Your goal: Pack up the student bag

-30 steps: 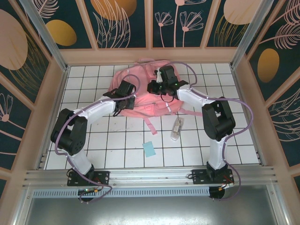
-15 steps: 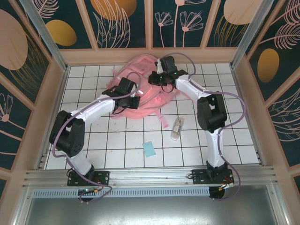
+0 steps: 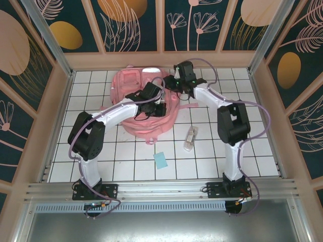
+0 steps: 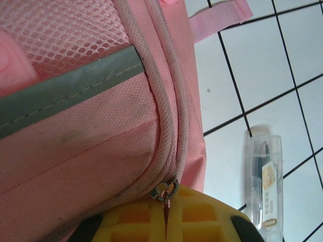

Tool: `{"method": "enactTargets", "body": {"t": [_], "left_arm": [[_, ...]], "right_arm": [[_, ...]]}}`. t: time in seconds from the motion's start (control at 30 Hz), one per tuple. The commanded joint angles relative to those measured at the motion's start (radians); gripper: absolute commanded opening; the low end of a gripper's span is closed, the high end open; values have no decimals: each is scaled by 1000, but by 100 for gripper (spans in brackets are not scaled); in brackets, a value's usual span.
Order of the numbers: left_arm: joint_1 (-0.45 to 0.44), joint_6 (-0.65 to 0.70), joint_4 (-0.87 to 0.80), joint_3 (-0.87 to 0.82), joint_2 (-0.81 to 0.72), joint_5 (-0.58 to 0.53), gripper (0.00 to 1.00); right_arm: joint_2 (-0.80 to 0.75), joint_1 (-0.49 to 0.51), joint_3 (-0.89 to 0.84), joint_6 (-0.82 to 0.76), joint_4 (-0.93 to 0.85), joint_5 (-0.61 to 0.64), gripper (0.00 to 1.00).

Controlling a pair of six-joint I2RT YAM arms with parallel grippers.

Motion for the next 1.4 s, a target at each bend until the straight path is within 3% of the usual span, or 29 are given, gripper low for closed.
{"method": "enactTargets", "body": {"t": [0.0,0.13,0.33,0.53,0.77,0.8,0.83,0.9,1.1,1.37], "left_arm": [[-1,7,33,29,19,25,0],[-1,9,39,2,7,37,0],[-1,-11,75,-37,-23,42,0],[-2,-14,82,-51,-31,25,0],[-2,-14,85,-82,-53,-8,0],[-1,-14,85,-83,-54,-11,0],[-1,-16,88,-83,-53,-17,0],[0,-9,85,-81,-56,-33,0],[27,68,-64,-83,-78,-197,0],[184,124,-217,-249,-211,-313,0]], "right_arm": [[-121,-1,-130,85,109,-6,37],[-145,4,-242,148,206,-80,38],[-59,34,-251,195,269,-144,38],[33,71,-221,219,246,-128,38],[-29,58,-322,245,318,-111,37],[-30,58,-318,237,308,-109,34],[-29,59,-315,232,304,-108,19],[-30,58,-316,223,304,-103,0],[-93,-9,-332,156,278,-55,0],[-141,-84,-287,40,194,7,0]]}}
